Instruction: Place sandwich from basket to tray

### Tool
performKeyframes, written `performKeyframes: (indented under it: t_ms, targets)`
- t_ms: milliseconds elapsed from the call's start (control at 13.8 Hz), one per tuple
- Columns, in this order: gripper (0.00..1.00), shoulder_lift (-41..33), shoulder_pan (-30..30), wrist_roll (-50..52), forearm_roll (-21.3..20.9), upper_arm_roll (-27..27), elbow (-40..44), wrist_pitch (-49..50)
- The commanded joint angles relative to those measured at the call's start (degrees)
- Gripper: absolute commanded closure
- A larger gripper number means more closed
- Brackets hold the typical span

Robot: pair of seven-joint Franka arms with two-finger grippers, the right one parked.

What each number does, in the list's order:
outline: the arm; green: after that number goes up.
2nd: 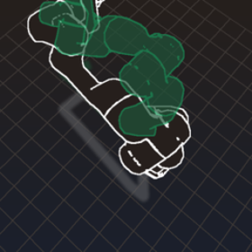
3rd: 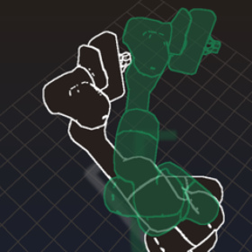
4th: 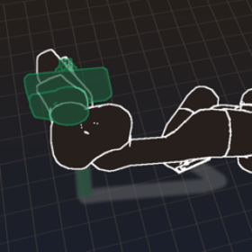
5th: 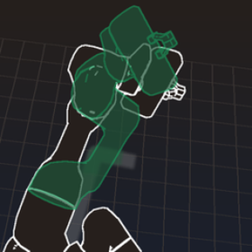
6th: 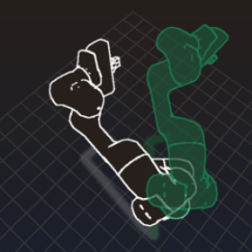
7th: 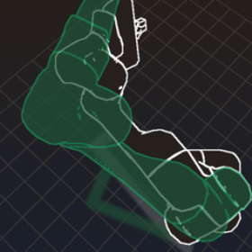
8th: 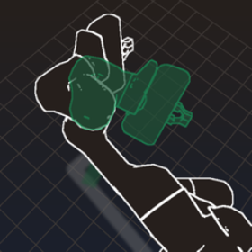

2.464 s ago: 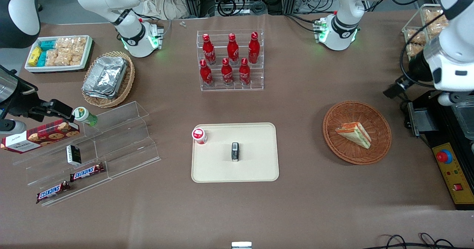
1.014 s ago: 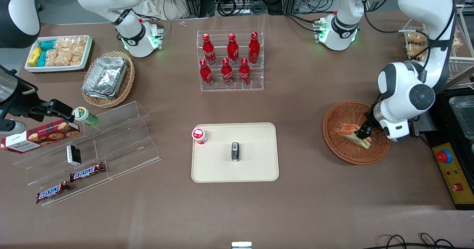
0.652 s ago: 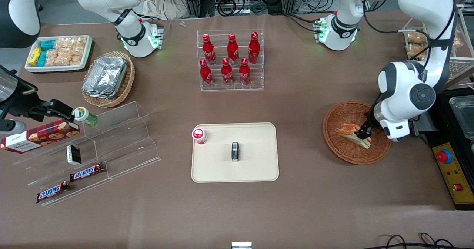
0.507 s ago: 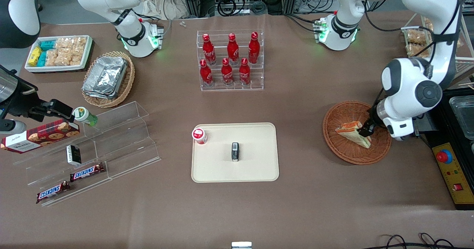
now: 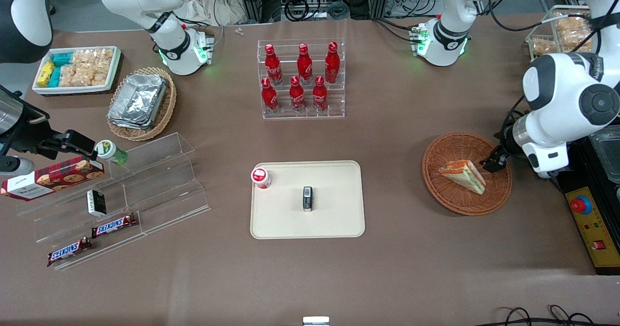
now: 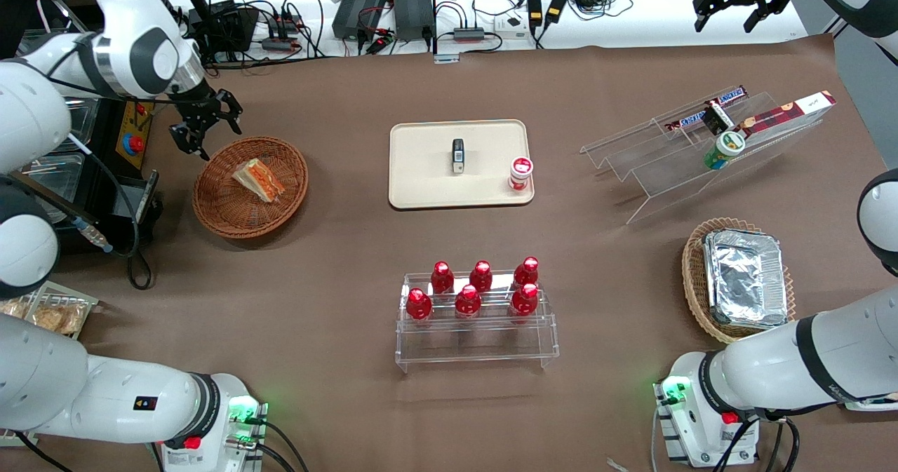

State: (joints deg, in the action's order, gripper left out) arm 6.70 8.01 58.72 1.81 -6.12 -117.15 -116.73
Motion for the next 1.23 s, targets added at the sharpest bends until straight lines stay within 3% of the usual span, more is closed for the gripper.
performKeyframes:
  t_ms: [0,435,942,1014,1159]
  targets:
    - [0.0,4.2,0.5,1.4,-0.8,0.1,-1.5,-5.8]
    - [0.0,7.4,1.8,1.8,-0.8,0.1,-7.6,-15.7]
    - [0.0,10.8,1.8,1.8,-0.8,0.1,-7.9,-20.2]
    - [0.05,11.0,1.8,1.8,-0.8,0.1,-7.7,-20.3]
    - [0.42,11.1,1.7,1.8,-0.6,0.1,-7.6,-20.4]
